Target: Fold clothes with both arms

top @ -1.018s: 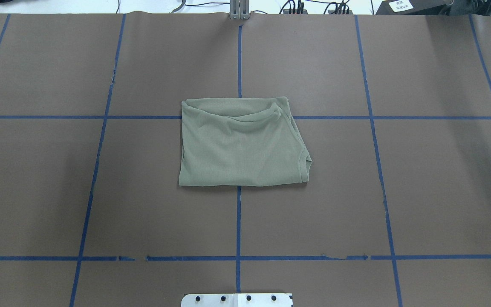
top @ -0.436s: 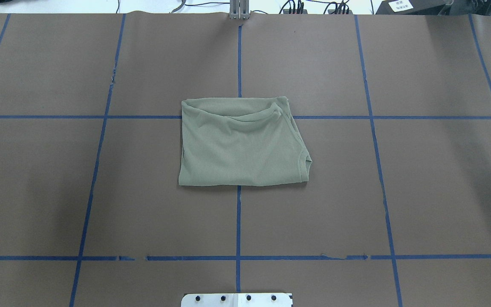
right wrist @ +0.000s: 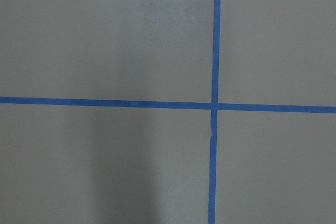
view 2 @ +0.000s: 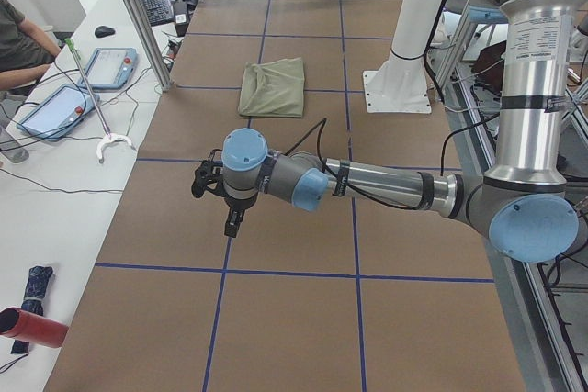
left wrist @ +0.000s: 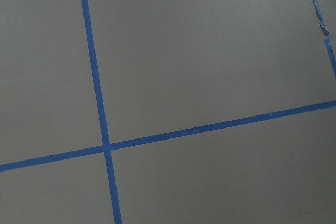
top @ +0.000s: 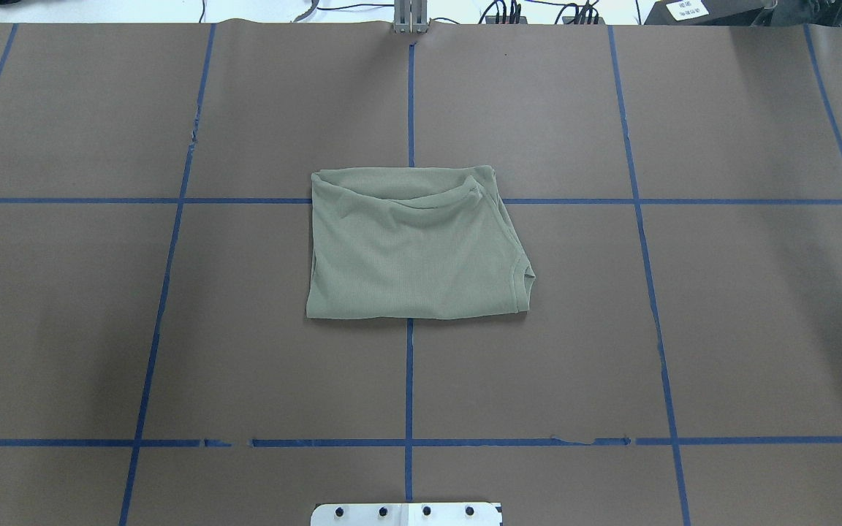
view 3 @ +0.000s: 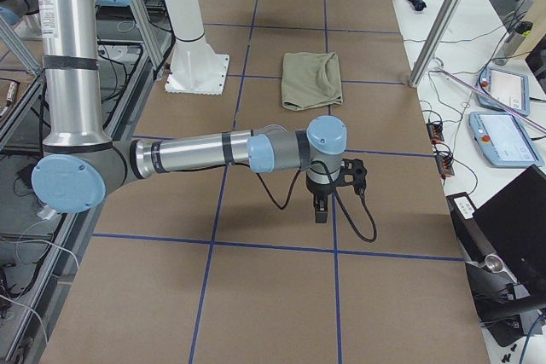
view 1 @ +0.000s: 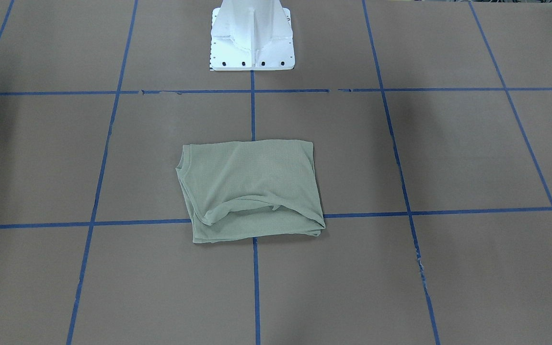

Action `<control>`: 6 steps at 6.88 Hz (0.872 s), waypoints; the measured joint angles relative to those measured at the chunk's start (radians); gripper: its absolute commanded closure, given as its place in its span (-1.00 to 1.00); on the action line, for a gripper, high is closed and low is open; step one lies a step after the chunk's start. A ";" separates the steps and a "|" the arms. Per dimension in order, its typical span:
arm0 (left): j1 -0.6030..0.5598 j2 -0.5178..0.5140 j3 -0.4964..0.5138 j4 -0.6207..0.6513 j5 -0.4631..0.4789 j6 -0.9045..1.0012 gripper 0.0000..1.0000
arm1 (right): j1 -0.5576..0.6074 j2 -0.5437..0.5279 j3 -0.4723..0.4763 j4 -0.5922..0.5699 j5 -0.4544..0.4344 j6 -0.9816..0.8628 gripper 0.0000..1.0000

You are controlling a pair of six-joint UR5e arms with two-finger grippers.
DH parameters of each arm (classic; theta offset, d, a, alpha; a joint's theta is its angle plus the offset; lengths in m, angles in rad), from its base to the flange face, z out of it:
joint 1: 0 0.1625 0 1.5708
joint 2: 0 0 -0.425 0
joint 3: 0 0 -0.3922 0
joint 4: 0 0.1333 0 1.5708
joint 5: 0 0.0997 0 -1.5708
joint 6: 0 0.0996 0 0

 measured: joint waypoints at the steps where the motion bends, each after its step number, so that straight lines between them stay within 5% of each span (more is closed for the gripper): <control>1: -0.011 0.000 -0.004 0.035 0.000 0.004 -1.00 | -0.006 -0.019 0.007 0.000 -0.003 -0.004 -1.00; 6: -0.017 -0.001 -0.016 0.047 0.010 0.006 -1.00 | -0.055 -0.030 0.011 0.003 -0.066 -0.004 -1.00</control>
